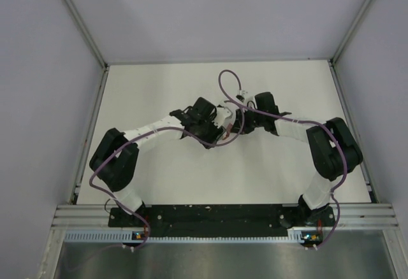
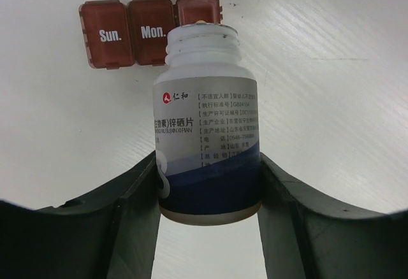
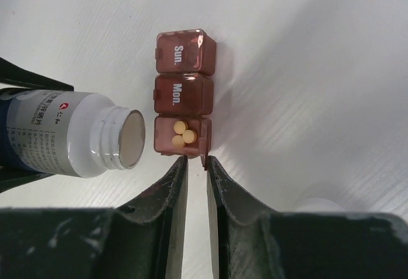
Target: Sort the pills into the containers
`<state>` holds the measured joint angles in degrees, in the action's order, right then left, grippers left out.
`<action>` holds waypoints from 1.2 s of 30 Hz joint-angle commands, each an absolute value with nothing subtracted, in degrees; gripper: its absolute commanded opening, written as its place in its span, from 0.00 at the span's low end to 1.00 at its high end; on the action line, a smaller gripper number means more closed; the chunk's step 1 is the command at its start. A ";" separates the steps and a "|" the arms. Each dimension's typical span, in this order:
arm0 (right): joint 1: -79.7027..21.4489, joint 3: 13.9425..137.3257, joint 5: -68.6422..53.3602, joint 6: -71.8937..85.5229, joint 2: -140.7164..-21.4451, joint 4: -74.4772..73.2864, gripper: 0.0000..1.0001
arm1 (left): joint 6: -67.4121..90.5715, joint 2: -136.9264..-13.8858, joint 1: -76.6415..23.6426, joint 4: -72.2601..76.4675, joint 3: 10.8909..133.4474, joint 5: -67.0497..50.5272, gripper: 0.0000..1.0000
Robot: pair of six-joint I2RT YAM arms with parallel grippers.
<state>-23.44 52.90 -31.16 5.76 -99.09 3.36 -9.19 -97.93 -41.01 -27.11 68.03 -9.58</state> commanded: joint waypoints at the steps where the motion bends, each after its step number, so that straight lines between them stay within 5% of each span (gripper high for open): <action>1: -22.94 53.88 -32.08 5.01 -99.40 4.57 0.19 | -10.46 -92.82 -40.96 -19.08 64.17 -10.90 0.00; 20: -22.94 55.72 -31.38 4.40 -96.51 1.58 0.46 | -12.65 -83.59 -38.06 5.00 48.08 -14.94 0.00; 36: -20.83 58.10 -29.27 1.32 -90.79 -6.41 0.57 | -12.66 -80.07 -36.65 26.87 36.66 -20.91 0.00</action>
